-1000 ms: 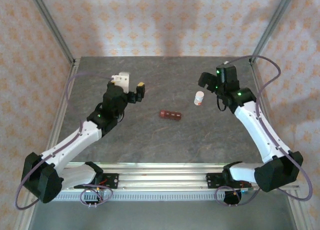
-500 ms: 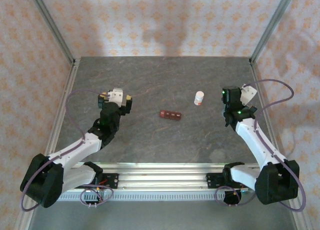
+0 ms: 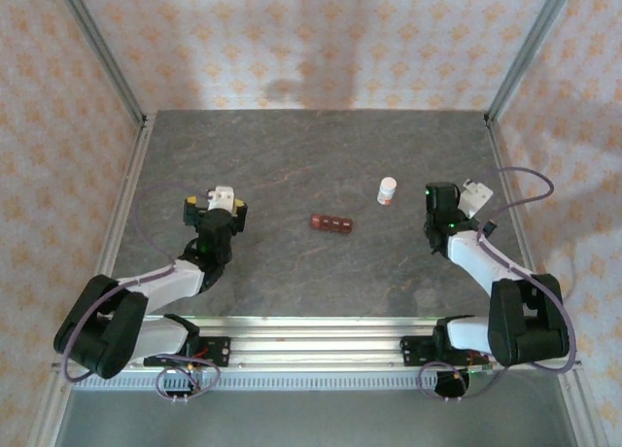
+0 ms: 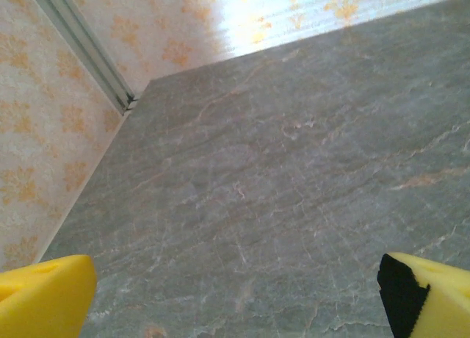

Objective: Sort the pills into containers

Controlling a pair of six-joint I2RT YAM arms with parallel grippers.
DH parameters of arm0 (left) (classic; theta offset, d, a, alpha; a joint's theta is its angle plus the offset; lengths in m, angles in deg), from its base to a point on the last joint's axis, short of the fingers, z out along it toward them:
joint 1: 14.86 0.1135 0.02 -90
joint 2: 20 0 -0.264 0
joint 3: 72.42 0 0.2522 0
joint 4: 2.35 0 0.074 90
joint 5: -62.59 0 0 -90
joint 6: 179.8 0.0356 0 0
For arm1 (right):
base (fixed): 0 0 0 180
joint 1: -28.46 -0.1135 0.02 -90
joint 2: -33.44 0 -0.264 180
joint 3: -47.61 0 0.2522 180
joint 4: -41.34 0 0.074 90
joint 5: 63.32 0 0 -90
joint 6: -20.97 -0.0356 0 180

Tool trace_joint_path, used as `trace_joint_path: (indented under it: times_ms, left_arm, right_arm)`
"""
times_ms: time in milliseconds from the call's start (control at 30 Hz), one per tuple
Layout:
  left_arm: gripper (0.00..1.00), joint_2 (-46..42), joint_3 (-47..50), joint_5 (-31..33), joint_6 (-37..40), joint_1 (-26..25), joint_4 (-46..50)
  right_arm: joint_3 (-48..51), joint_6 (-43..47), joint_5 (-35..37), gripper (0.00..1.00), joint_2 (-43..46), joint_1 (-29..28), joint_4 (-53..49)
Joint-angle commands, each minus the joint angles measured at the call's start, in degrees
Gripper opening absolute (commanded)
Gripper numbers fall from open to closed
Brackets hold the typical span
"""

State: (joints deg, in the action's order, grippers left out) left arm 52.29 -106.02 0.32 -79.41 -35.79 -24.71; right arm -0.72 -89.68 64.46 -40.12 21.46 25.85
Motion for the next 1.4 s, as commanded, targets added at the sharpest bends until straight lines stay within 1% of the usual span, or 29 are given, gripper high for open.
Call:
trace_joint_path:
  times_ms: [0, 67, 100, 267, 400, 500, 533, 600, 667, 700, 767, 833, 867, 900, 967, 1000, 1033, 1067, 1133, 1167, 1233, 1367]
  left_arm:
    - [1.0, 2.86, 1.8, 1.56, -0.53, 0.81, -8.76]
    - [1.0, 4.05, 1.99, 1.2, -0.62, 1.04, -11.4]
    - [1.0, 4.63, 1.93, 1.12, -0.7, 1.23, -12.34]
    - [1.0, 4.79, 2.33, -3.25, 0.66, 2.32, -13.42]
    - [1.0, 3.29, 2.79, -10.02, -0.57, 5.43, -11.9]
    - [1.0, 3.89, 1.9, -15.84, -0.54, 8.04, -10.91]
    - [1.0, 4.19, 1.5, -16.87, -0.54, 8.63, -10.57]
    - [1.0, 4.52, 1.31, -19.52, -0.6, 10.29, -10.92]
    - [1.0, 5.01, 1.41, -22.13, -2.02, 12.42, -11.61]
    - [1.0, 5.42, 1.84, -23.36, -2.98, 13.58, -12.4]
    - [1.0, 6.33, 2.0, -25.22, -4.24, 15.09, -13.54]
    - [1.0, 8.52, 2.08, -27.46, -5.38, 16.83, -15.32]
    - [1.0, 10.03, 2.0, -28.4, -5.83, 17.5, -16.51]
    - [1.0, 11.43, 1.79, -29.26, -6.12, 17.96, -17.4]
    - [1.0, 14.03, 1.4, -30.3, -5.88, 18.12, -18.79]
    - [1.0, 15.01, 1.13, -30.46, -5.81, 18.2, -20.73]
    - [1.0, 14.96, 0.65, -30.9, -5.71, 18.31, -19.95]
    - [1.0, 14.82, -0.04, -31.47, -5.67, 18.46, -17.84]
    - [1.0, 15.05, -1.02, -31.63, -6.08, 18.83, -16.24]
    - [1.0, 15.16, -1.33, -30.85, -6.42, 18.95, -15.65]
    - [1.0, 15.16, -2.45, -29.24, -7.67, 19.28, -13.86]
    - [1.0, 15.34, -3.02, -28.44, -8.76, 19.9, -12.83]
  right_arm:
    - [2.63, 2.98, 2.36, 1.0, -1.76, 0.24, 10.24]
    - [4.45, 5.02, 1.0, 1.0, -2.69, 0.24, 14.79]
    - [4.52, 6.13, -0.87, 1.0, -2.47, 0.24, 15.67]
    - [10.28, 10.86, -6.04, 1.0, -1.11, 0.23, 30.23]
    - [13.21, 15.67, -11.66, 1.0, -0.63, 0.24, 36.94]
    - [14.09, 18.71, -13.91, 1.0, -1.58, 0.24, 40.98]
    - [14.01, 19.31, -14.52, 1.0, -1.98, 0.31, 41.48]
    - [14.52, 20.74, -15.99, 1.0, -3.84, 0.39, 44.78]
    - [16.11, 20.76, -16.6, 1.0, -7.07, 1.04, 51.03]
    - [16.64, 20.82, -18.21, 1.0, -8.59, 1.8, 54.25]
    - [15.47, 21.02, -22.98, 1.0, -8.57, 2.7, 50.72]
    - [16.26, 21.82, -26.01, 1.0, -11.92, 3.31, 55.11]
    - [16.8, 22.36, -26.89, 1.0, -14.15, 3.4, 59.1]
    - [16.42, 22.87, -28.8, 1.0, -14.49, 3.64, 59.32]
    - [13.57, 23.39, -32.39, 1.0, -12.79, 4.21, 50.5]
    - [13.05, 23.49, -33.18, 1.0, -13.78, 4.53, 51.34]
    - [11.73, 22.88, -33.14, 1.0, -14.22, 4.99, 49.58]
    - [9.86, 22.49, -33.43, 1.0, -13.54, 5.32, 44.62]
    - [10.72, 22.63, -33.47, 1.0, -14.22, 5.34, 47.53]
    - [10.37, 22.62, -33.54, 1.0, -13.56, 5.33, 45.7]
    - [10.83, 22.67, -33.56, 1.0, -13.79, 5.33, 47.06]
    - [10.74, 22.8, -33.65, 1.0, -13.61, 5.29, 46.44]
